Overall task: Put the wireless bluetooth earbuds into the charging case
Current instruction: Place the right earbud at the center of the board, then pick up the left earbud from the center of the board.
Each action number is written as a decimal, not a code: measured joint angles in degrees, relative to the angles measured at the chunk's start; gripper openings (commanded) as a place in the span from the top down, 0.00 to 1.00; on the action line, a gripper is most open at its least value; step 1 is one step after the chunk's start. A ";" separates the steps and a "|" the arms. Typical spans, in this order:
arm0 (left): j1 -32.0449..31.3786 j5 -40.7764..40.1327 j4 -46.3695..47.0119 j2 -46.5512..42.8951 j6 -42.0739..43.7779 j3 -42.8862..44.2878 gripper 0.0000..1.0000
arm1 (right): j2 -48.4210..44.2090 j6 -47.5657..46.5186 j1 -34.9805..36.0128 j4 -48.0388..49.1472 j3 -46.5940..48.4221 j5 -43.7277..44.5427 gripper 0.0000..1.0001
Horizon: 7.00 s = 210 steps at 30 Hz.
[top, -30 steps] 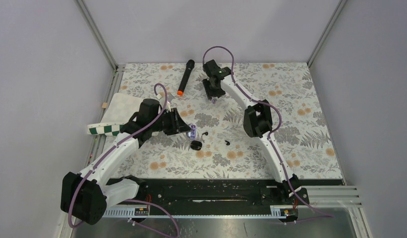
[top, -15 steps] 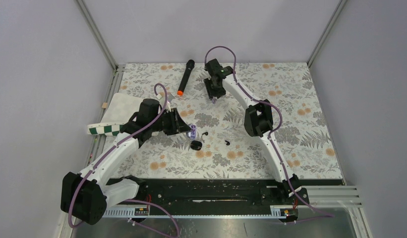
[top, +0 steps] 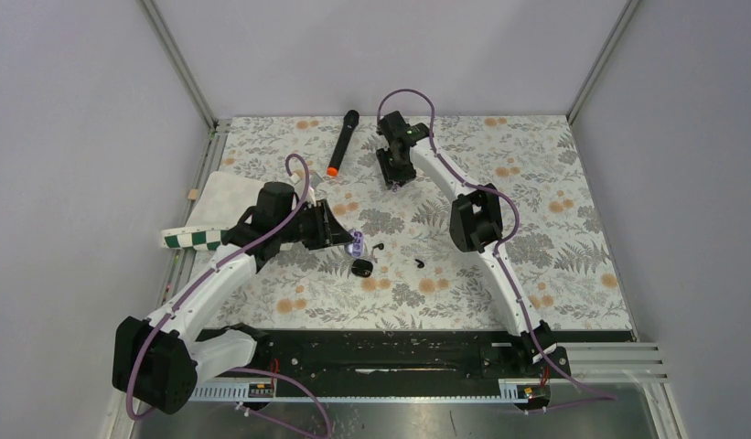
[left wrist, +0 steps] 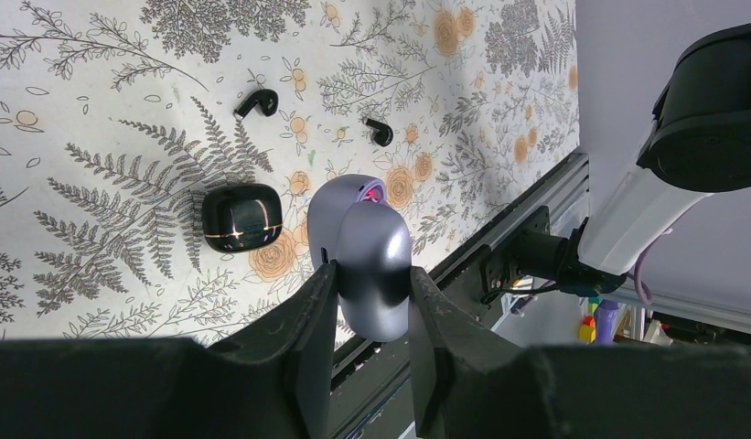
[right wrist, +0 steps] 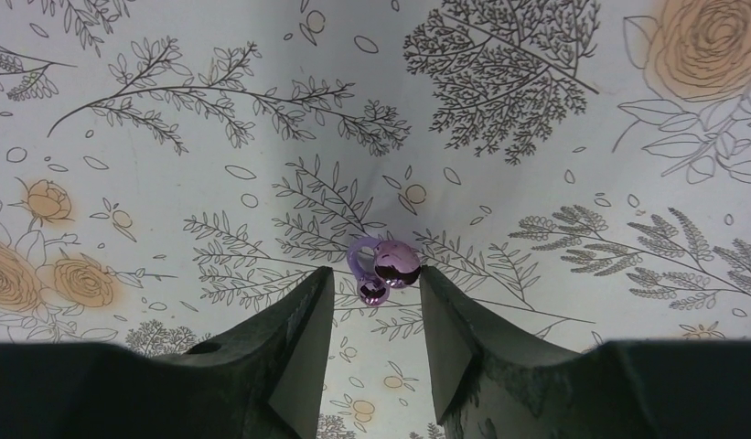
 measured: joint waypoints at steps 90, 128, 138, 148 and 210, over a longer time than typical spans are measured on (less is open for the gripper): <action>0.57 1.05 1.16 -1.57 0.33 -1.79 1.00 | -48.22 29.75 -0.81 28.15 -78.09 11.30 0.06; 0.59 1.09 1.64 0.11 -0.20 -1.79 1.00 | -52.81 34.16 4.63 29.64 -88.48 17.70 0.39; 0.59 1.11 1.66 0.17 -0.22 -1.79 1.00 | -57.59 35.36 4.63 31.32 -93.88 15.17 0.54; 0.61 1.14 1.66 0.17 -0.22 -1.79 1.00 | -57.86 32.94 4.63 32.06 -94.42 15.02 0.71; -7.32 0.79 14.36 15.52 -7.98 0.15 1.00 | -70.31 16.90 13.79 34.88 -101.20 -0.90 0.66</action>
